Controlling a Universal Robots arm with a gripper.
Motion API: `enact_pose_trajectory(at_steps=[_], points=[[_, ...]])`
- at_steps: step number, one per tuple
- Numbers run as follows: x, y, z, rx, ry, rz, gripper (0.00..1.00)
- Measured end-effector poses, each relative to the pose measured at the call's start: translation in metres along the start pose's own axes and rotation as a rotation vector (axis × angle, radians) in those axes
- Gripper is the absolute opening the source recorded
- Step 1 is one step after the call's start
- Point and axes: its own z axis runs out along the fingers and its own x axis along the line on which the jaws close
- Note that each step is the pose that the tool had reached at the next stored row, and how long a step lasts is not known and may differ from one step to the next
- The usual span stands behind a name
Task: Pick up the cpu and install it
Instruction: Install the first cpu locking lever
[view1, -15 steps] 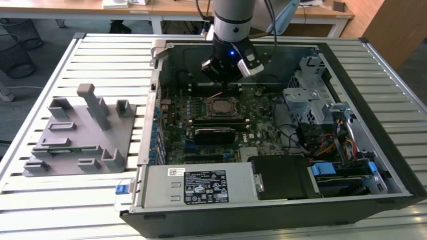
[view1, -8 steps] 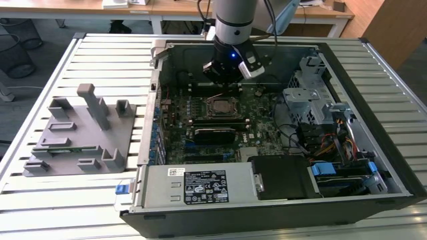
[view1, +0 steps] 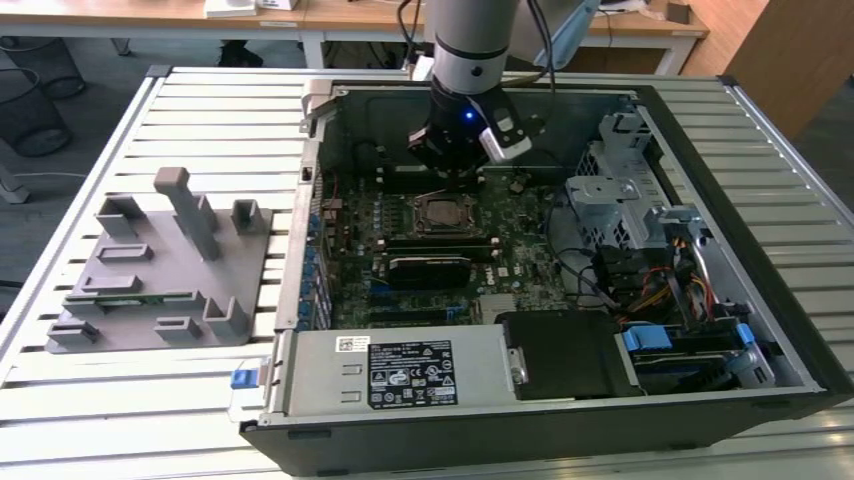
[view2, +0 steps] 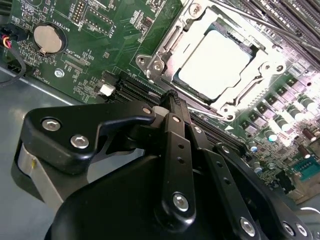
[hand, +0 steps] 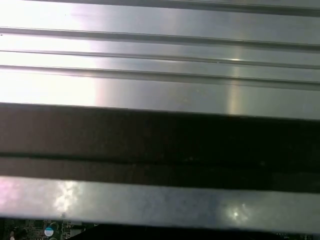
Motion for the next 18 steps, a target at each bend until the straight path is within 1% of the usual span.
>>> enact_pose_trajectory(at_steps=[12,18], points=[[-0.0037,-0.0008,0.0106,0.0006,0.0,0.0,0.11],[-0.0043,-0.0008,0.0104,0.0011,0.0001,0.0,0.11]])
